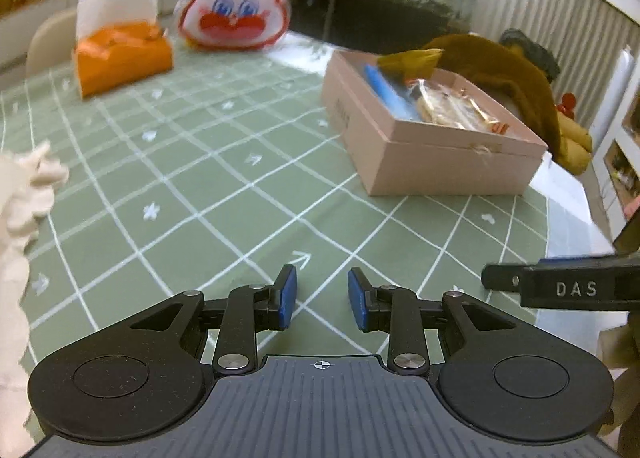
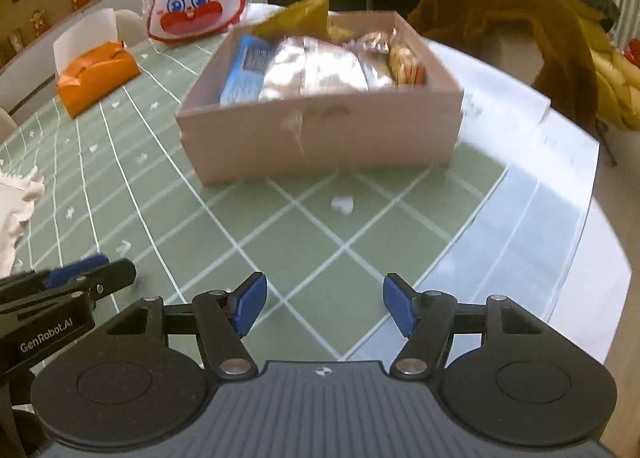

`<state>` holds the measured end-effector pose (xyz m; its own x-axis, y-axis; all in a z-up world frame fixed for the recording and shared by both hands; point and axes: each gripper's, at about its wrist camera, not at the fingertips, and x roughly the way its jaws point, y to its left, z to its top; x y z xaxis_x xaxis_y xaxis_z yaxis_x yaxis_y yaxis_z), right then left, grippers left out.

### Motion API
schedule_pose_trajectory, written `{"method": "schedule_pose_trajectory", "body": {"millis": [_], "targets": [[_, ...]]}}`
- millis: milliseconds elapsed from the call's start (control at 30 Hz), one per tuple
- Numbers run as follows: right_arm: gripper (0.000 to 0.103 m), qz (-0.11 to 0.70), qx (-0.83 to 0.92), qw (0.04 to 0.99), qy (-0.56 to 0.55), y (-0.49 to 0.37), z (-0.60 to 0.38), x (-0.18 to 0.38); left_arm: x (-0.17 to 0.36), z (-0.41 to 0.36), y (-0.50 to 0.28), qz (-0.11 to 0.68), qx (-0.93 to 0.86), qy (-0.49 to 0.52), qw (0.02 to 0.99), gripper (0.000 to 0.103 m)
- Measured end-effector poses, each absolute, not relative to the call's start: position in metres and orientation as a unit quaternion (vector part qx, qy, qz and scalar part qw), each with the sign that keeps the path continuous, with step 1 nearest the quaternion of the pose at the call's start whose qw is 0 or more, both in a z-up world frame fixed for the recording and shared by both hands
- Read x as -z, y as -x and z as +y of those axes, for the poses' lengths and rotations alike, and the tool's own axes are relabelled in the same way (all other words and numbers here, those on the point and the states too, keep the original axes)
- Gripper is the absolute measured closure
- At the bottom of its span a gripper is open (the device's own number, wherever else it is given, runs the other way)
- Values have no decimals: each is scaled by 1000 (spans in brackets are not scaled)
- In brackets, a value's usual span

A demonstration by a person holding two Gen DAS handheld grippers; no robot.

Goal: Organize snacks

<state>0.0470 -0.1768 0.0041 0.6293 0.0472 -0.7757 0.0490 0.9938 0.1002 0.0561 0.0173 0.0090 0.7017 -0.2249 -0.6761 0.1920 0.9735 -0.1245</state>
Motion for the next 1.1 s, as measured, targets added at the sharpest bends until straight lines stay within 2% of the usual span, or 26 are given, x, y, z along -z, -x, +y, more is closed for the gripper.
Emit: {"method": "schedule_pose_trajectory", "body": {"millis": [167,200,267,300,367,767,1100], "targets": [[26,400,14,916,-21,-37,-162,3,-7,-4,-53,353,139,-32,925,66],[17,392,29,920,-13,-34,-159,5,-6,-7,-51,351,141,-37,925,66],[3,387,67,919,-14,-34,-162,10,-4,-11,-48,345,135,-44,928,66],[0,386,82,919,-20,-33,-165,12,-3,-13,-46,341,133,-46,929,66],[0,380,80,920,-51,-29,-176,14,-1,-15,-42,332,128,-49,933,66],[0,328,86,940,-44,-16,-176,23,2,-19,-41,319,122,-51,938,66],[0,329,86,940,-44,-16,-176,23,2,-20,-43,319,125,-49,938,66]]}}
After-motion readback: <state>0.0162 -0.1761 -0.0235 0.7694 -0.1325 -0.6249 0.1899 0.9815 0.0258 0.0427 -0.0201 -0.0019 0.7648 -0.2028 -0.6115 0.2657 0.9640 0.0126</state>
